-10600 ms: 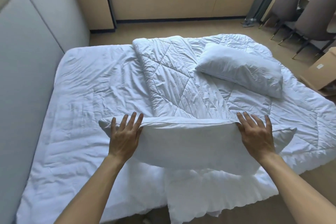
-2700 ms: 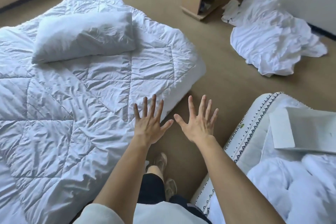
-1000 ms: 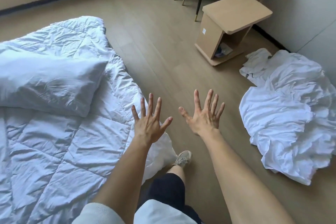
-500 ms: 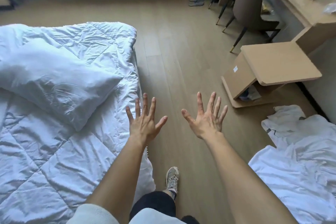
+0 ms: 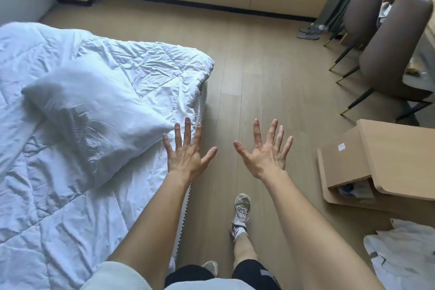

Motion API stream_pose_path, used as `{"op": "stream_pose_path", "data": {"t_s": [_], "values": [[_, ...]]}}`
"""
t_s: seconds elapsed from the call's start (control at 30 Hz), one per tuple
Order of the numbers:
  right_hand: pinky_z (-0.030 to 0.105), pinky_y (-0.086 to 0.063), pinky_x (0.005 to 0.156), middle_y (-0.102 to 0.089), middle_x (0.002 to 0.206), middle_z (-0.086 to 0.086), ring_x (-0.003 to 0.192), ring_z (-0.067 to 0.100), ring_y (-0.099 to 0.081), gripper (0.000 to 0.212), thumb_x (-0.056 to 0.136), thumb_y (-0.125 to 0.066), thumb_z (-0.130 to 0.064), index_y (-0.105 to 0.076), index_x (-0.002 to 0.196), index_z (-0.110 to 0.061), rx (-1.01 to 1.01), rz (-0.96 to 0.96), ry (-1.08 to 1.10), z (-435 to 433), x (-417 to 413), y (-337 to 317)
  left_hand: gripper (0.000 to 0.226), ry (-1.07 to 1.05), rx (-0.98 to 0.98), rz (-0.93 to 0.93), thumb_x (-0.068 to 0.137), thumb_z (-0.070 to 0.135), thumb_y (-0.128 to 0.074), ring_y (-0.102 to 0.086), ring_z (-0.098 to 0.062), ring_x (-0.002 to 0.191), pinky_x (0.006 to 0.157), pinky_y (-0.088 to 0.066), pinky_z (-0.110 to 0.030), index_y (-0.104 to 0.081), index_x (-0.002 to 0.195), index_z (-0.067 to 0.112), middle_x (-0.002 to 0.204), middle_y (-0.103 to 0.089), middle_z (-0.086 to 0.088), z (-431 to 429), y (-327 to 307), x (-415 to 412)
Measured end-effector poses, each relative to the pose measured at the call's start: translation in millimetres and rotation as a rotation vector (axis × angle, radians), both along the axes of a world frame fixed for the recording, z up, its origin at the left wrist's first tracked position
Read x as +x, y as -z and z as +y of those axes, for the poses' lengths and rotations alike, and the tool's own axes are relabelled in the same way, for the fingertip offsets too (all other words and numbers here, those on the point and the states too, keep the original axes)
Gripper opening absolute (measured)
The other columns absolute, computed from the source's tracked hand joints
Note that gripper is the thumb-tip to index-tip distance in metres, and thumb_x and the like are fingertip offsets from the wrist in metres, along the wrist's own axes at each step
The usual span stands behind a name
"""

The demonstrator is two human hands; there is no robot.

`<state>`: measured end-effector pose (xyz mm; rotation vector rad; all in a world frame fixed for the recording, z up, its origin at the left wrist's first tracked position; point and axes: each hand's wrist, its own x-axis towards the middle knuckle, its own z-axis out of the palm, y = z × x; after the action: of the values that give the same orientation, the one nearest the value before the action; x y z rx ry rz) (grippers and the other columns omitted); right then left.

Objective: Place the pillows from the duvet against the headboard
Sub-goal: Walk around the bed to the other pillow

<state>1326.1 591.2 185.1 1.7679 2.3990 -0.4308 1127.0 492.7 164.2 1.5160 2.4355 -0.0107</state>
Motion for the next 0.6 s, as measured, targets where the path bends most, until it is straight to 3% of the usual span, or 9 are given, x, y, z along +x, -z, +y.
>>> {"op": "stream_pose_path", "data": {"t_s": [0.23, 0.6], "values": [[0.061, 0.024, 0.115, 0.038, 0.159, 0.015, 0.149, 0.035, 0.031, 0.092, 0.083, -0.009, -0.090, 0.027, 0.152, -0.042, -0.031, -0.015, -0.149, 146.0, -37.2, 1.6, 0.093, -0.144, -0.017, 0.034, 0.082, 0.083, 0.000, 0.032, -0.028, 0.150, 0.100, 0.039, -0.055, 0.020, 0.157, 0.031, 0.159, 0.043, 0.000, 114.8, -0.1, -14.7], [0.061, 0.022, 0.115, 0.035, 0.161, 0.014, 0.150, 0.036, 0.029, 0.093, 0.082, -0.009, -0.091, 0.025, 0.153, -0.042, -0.030, 0.024, -0.312, 318.7, -129.7, -7.4, 0.092, -0.307, -0.027, 0.028, 0.083, 0.082, -0.003, 0.033, -0.026, 0.149, 0.114, 0.023, -0.061, 0.023, 0.156, 0.032, 0.159, 0.042, 0.002, 251.8, 3.1, -70.7]]}}
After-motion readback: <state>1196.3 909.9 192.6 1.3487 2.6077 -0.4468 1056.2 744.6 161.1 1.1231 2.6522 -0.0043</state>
